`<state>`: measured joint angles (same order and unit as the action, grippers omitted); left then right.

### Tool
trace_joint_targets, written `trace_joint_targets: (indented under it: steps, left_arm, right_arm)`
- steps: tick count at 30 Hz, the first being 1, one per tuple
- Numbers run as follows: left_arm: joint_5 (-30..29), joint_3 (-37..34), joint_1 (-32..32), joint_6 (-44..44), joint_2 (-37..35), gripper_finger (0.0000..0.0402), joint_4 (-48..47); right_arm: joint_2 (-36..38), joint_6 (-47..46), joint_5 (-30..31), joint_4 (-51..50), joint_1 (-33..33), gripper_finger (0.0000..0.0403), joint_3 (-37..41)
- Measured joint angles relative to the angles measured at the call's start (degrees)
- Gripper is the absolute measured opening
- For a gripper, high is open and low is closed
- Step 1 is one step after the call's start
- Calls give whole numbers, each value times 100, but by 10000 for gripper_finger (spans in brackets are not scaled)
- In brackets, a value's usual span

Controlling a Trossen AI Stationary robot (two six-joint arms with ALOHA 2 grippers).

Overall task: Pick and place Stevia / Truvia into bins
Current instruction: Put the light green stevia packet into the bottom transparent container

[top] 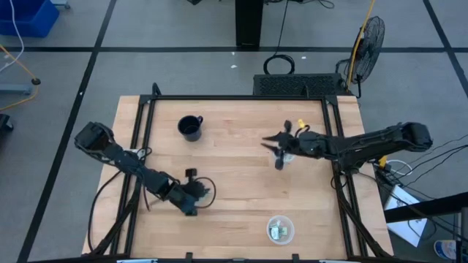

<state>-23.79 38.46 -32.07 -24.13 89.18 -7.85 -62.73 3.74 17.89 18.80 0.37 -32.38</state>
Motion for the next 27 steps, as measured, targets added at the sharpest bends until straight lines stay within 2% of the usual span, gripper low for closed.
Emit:
trace_joint_targets:
  steps: [3, 7, 11, 13, 18, 22, 27]
  left_arm:
    - [-620, 39, 310, 967, -248, 16, 623]
    - [-730, 26, 960, 2229, -329, 6, 1736]
    - [57, 33, 1683, 3266, -295, 17, 2641]
    - [449, 33, 2043, 3424, -252, 18, 2834]
    - [964, 33, 2727, 3508, -253, 6, 2921]
    - [1597, 33, 3075, 3823, -253, 19, 3227]
    - [1855, 35, 3230, 4232, -253, 11, 3615]
  right_arm:
    - [-439, -16, -939, 941, 2, 89, 147]
    - [-1319, -29, -1025, 2106, 43, 89, 302]
    - [-2203, 166, -1050, 2853, -3, 89, 319]
    - [-2491, 149, -1056, 3121, -3, 89, 319]
    - [-2838, -27, -1245, 3751, 7, 89, 308]
    - [-3037, -303, -1362, 3820, -87, 89, 108]
    - [-3455, -283, -1366, 3745, -154, 89, -270]
